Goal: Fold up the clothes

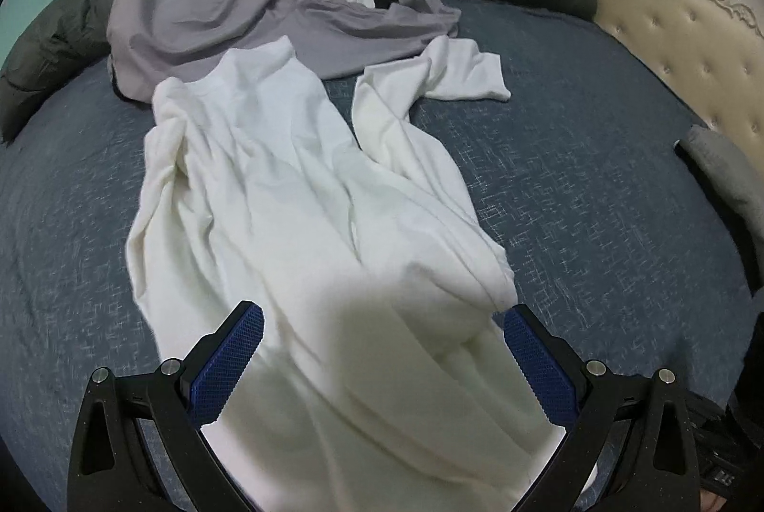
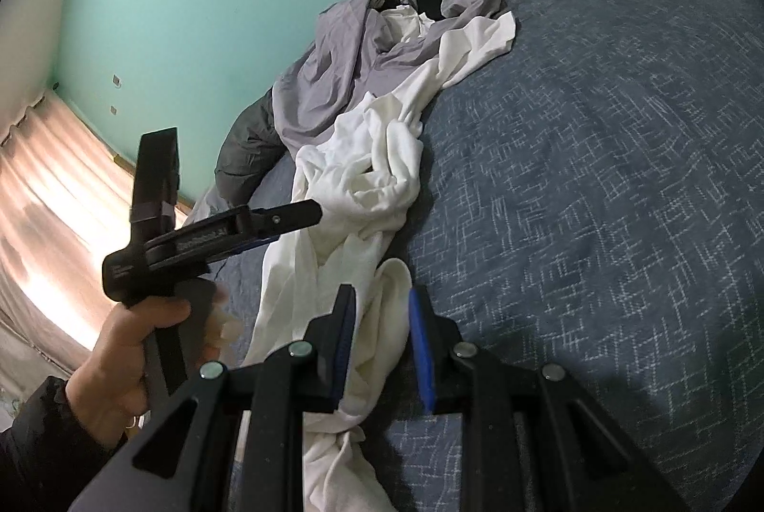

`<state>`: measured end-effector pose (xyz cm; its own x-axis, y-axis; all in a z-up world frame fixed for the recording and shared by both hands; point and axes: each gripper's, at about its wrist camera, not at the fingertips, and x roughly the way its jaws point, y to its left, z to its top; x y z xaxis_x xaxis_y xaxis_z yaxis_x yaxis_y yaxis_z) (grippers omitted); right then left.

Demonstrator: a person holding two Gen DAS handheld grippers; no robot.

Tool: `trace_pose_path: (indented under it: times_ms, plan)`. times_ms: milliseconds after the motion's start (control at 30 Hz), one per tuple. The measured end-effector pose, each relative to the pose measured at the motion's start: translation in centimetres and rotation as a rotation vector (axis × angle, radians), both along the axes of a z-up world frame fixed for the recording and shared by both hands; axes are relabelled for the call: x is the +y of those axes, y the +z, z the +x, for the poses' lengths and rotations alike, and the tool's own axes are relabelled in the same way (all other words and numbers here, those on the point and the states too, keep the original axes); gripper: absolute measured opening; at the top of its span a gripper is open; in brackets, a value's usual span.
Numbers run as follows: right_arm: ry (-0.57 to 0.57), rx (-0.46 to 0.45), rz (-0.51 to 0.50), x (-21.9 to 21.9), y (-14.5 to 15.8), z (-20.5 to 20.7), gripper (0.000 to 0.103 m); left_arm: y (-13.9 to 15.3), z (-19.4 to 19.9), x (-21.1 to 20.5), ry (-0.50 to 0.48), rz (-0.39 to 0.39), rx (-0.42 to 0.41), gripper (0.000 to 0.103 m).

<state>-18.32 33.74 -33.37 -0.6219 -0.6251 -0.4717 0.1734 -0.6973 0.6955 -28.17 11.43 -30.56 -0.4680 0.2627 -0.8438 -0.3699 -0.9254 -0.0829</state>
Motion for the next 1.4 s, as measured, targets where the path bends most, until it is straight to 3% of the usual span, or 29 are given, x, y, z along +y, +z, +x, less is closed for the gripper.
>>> trace_pose_path:
  times_ms: [100,233,300,400,467,500,567,933,1167,1300,1400]
  plan:
    - [-0.006,-0.005,-0.007,0.3,-0.1,-0.1,0.022,-0.5,-0.4,0.5,-0.014,0.009,-0.015,0.098]
    - [-0.014,-0.011,-0.016,0.6,-0.2,-0.2,0.022,-1.6,-1.0,0.8,-0.017,0.014,-0.051,0.08]
    - [-0.014,-0.011,-0.015,0.6,-0.2,-0.2,0.022,-1.9,-1.2,0.7,-0.018,0.018,-0.06,0.076]
    - [-0.013,-0.009,-0.015,0.4,-0.1,-0.2,0.022,-1.9,-1.2,0.5,-0.017,0.004,-0.057,0.054]
    - [-0.01,-0.01,-0.016,0.3,-0.1,-0.1,0.022,-1.5,-1.1,0.0,-0.021,-0.001,-0.043,0.031]
    - [-0.008,-0.01,-0.017,0.2,-0.1,-0.1,0.022,-1.3,-1.1,-0.3,-0.024,0.002,-0.038,0.027]
    - [-0.005,-0.01,-0.018,0.1,-0.1,-0.1,0.022,-0.7,-1.0,-1.1,-0.023,0.028,-0.039,0.007]
    - [0.014,-0.007,-0.023,-0.6,0.1,-0.1,0.022,4.4,-0.3,-4.9,0.017,0.047,0.045,0.006]
    - [0.026,0.003,-0.025,-0.9,0.4,0.0,0.023,8.3,0.0,-13.5,0.169,0.086,0.077,0.005]
    - [0.036,-0.001,-0.02,-1.3,0.3,0.0,0.023,7.4,0.8,-19.2,0.303,0.113,0.035,0.005]
    - [0.046,-0.004,-0.013,-1.7,0.3,0.0,0.023,5.4,1.4,-20.8,0.335,0.105,-0.018,0.005]
